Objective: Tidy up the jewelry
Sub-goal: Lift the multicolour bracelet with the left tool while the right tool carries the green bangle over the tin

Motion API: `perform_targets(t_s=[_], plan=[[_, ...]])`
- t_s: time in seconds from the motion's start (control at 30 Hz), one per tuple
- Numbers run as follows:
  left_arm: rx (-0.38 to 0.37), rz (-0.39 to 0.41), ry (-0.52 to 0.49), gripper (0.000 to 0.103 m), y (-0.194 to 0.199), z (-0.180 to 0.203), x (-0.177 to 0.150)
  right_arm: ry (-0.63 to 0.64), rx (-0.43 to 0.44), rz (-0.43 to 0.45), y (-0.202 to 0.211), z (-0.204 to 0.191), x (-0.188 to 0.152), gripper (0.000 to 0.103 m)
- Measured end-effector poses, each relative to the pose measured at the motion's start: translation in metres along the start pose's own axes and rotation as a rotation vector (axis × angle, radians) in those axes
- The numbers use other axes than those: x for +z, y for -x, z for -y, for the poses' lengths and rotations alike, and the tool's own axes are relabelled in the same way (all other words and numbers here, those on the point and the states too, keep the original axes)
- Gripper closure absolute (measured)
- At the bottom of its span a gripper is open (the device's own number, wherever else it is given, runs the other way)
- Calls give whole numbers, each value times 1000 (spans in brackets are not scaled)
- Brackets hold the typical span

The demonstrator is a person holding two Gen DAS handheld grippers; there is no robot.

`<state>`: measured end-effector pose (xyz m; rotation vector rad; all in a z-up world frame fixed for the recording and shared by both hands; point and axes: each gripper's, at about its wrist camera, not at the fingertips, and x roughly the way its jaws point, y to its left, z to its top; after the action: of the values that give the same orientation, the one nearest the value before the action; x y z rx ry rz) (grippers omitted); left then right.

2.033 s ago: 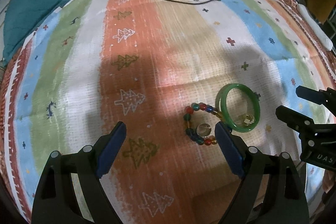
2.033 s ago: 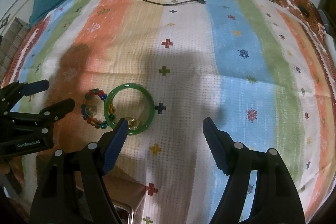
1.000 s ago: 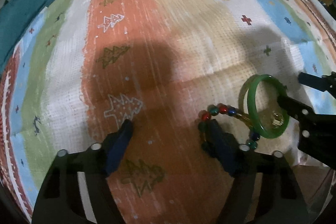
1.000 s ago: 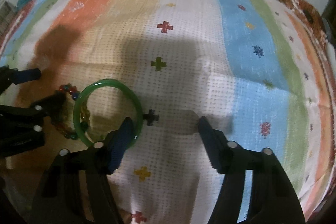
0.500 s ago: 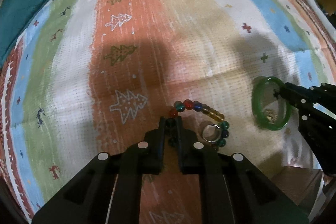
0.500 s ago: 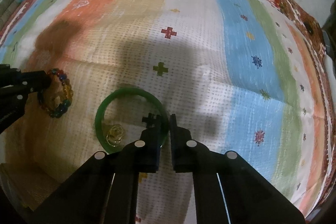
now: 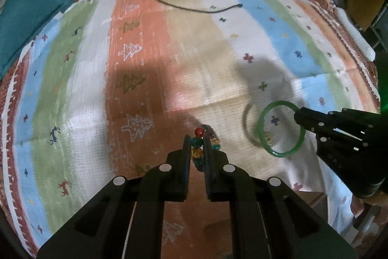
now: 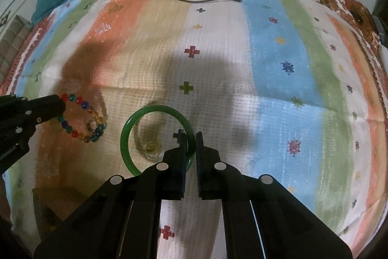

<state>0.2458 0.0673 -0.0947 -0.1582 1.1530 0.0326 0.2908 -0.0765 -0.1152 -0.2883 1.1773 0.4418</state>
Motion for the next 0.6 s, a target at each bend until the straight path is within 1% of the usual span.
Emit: perform_targets(t_s=[0.13, 0.37, 0.6], plan=[[9, 17, -6, 94, 8, 5, -1, -3, 4, 14, 9, 1, -2, 95], [12, 33, 17, 94, 23, 2, -4, -10, 27, 41, 29, 0, -8, 95], [14, 62, 11, 94, 40, 5, -8, -20, 33, 53, 42, 1, -16, 95]])
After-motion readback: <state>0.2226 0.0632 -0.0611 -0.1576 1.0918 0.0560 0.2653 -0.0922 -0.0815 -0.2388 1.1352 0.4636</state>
